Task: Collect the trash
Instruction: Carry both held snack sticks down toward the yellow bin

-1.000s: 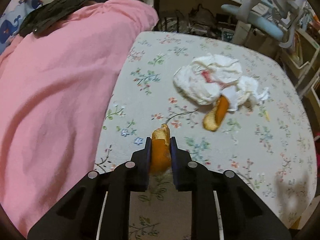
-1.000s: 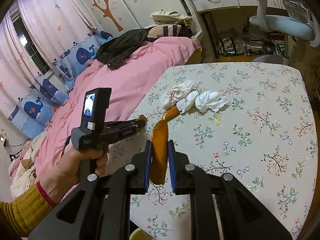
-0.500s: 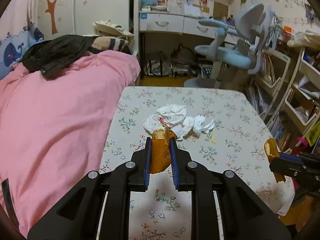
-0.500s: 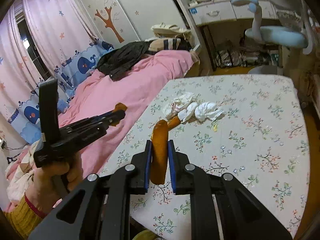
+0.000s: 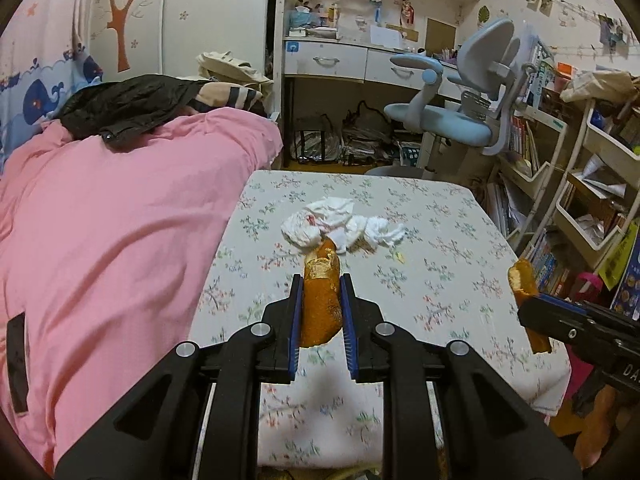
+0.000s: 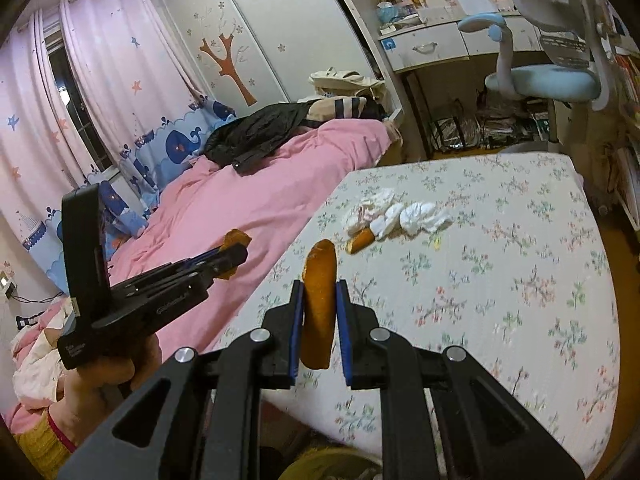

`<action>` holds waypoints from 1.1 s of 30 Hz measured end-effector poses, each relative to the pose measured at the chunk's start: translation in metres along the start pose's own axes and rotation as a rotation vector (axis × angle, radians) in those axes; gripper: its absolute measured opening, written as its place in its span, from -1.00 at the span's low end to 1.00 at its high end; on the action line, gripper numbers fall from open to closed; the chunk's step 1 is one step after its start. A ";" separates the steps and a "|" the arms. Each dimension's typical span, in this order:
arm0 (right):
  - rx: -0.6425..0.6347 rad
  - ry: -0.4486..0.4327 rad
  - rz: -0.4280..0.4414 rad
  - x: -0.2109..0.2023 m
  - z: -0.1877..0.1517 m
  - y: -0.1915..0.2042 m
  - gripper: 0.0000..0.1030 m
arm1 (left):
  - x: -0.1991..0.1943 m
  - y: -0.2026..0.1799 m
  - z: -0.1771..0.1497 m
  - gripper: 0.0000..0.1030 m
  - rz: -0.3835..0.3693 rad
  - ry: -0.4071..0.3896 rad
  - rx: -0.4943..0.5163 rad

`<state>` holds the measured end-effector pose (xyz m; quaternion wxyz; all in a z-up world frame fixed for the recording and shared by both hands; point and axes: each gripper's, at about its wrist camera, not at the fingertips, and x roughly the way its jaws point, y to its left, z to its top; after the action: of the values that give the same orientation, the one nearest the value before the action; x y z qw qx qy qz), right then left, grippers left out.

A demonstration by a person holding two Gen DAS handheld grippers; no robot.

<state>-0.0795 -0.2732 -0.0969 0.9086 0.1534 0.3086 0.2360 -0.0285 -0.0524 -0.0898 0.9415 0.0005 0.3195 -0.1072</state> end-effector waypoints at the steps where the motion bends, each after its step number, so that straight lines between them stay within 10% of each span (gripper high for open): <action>1: 0.008 0.000 0.000 -0.002 -0.004 0.000 -0.68 | -0.003 -0.002 -0.004 -0.67 -0.002 0.000 0.002; 29: 0.110 0.234 0.030 -0.014 -0.127 0.028 -0.64 | -0.054 -0.027 -0.085 -0.67 -0.016 0.042 0.058; 33: 0.139 0.254 -0.005 -0.018 -0.140 0.026 -0.38 | -0.057 -0.028 -0.095 -0.67 -0.026 0.059 0.057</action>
<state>-0.1894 -0.2422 -0.1842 0.8500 0.1841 0.4372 0.2292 -0.1355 -0.0621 -0.1286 0.9298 0.0262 0.3438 -0.1286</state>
